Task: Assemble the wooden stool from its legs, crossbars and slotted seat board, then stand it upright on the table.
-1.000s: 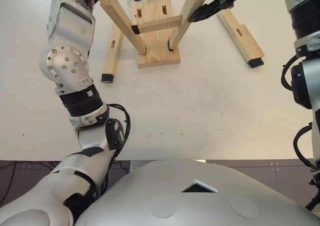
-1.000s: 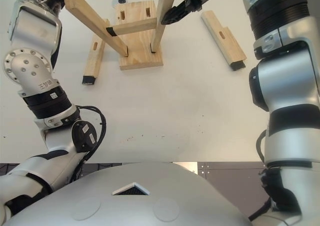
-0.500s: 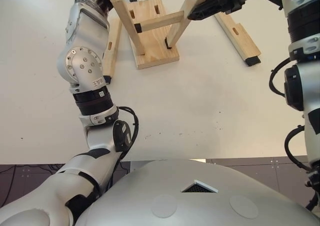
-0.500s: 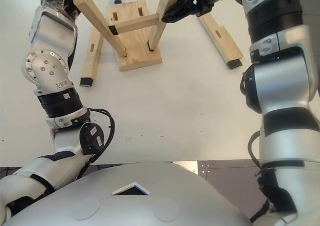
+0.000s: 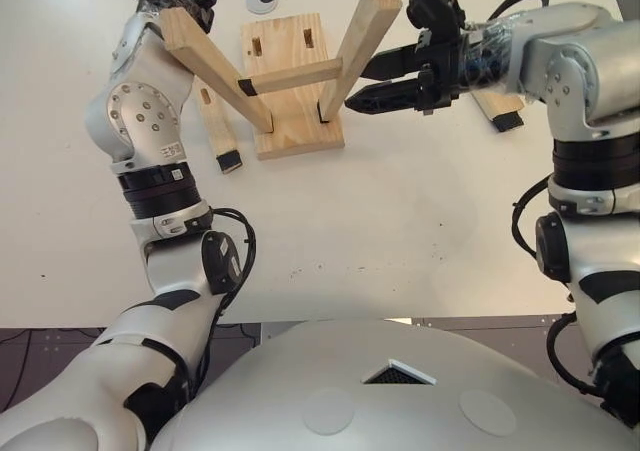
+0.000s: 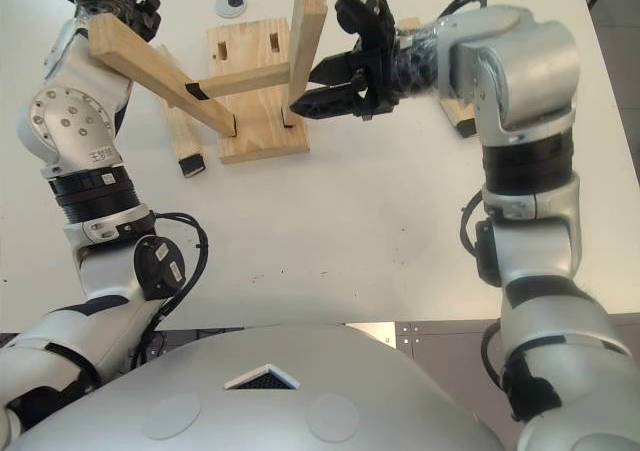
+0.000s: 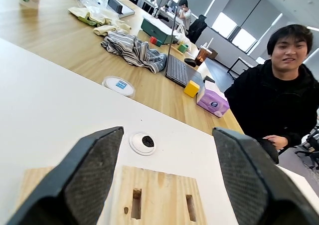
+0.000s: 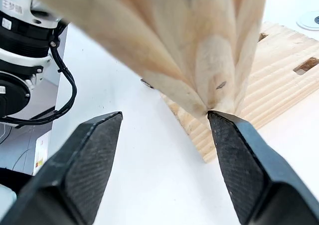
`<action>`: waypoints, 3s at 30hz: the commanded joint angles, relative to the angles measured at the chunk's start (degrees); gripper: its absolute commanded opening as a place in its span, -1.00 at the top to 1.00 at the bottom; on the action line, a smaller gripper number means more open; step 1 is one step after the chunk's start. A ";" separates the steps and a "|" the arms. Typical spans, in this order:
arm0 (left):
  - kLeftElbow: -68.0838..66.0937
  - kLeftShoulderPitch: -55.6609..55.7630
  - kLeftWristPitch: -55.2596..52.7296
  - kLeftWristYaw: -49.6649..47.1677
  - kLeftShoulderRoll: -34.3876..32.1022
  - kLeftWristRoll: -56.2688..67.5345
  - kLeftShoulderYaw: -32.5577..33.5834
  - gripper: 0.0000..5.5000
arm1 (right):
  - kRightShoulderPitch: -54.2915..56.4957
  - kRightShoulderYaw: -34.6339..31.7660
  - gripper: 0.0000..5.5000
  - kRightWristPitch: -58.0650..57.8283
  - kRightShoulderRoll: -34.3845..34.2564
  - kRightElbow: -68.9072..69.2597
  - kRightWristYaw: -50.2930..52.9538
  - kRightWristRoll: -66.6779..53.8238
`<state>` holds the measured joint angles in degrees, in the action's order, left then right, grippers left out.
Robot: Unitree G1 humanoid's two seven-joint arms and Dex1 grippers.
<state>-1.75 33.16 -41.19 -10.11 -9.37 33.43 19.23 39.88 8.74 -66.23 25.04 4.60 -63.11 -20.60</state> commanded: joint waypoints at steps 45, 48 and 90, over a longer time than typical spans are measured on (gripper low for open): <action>19.12 -14.03 -12.21 4.02 7.47 -25.02 -14.38 1.00 | -20.87 8.22 0.99 18.44 -13.11 12.63 35.58 12.34; 19.14 -15.48 -11.49 4.69 4.93 -22.92 -4.07 1.00 | -21.64 1.29 0.99 17.00 -11.77 13.38 37.16 10.26; 30.29 -11.45 -29.02 1.25 16.08 -3.66 2.26 1.00 | 10.62 -27.50 0.99 20.34 -20.11 7.98 48.62 -14.97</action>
<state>29.45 22.73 -71.10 -8.58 6.92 30.80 22.50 44.11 -16.20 -45.78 3.18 12.65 -13.62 -31.09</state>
